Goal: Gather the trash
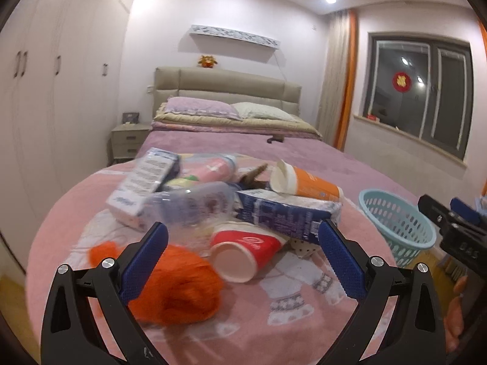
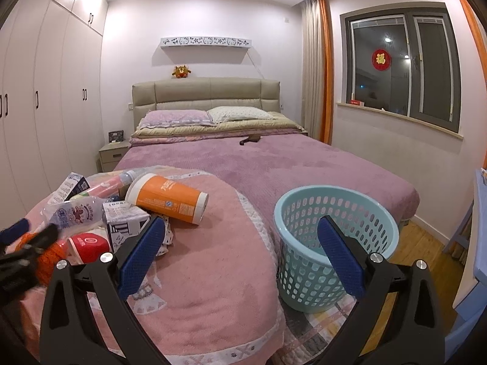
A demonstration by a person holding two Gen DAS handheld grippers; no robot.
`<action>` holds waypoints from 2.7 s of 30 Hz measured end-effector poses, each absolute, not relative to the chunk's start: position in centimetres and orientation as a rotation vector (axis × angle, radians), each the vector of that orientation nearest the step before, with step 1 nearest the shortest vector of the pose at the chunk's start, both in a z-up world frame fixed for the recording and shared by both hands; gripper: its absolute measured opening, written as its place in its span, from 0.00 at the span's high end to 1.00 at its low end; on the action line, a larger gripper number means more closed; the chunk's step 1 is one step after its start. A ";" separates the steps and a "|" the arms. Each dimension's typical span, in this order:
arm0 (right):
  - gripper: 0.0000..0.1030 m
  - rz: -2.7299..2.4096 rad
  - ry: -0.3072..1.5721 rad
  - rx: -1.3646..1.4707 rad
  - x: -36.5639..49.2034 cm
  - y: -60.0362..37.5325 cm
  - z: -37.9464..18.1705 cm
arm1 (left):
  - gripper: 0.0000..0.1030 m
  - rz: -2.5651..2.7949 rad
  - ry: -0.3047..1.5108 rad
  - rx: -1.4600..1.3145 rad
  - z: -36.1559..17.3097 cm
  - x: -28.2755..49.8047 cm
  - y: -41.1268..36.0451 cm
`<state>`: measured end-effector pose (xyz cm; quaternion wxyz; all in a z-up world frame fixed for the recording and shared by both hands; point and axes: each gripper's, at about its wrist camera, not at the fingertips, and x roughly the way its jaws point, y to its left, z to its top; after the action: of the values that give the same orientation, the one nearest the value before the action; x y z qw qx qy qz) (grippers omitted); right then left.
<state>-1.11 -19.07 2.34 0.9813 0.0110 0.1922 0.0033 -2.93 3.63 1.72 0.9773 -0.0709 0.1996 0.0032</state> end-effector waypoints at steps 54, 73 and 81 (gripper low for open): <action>0.43 0.573 0.681 0.000 6.3 -8.9 0.9 | 0.49 -0.009 0.682 -0.398 1.8 -2.8 10.5; 0.45 0.250 0.452 0.115 3.2 -23.2 7.2 | 0.49 -0.283 0.551 -0.137 8.1 3.0 -2.8; 0.45 -0.009 0.483 0.229 5.4 -32.4 4.9 | 0.49 -0.452 0.617 -0.063 6.6 8.9 -11.3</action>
<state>5.36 -32.36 4.93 0.9645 0.1132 0.2384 -0.0045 8.94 -11.29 6.63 0.9273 -0.0308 0.3009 -0.2204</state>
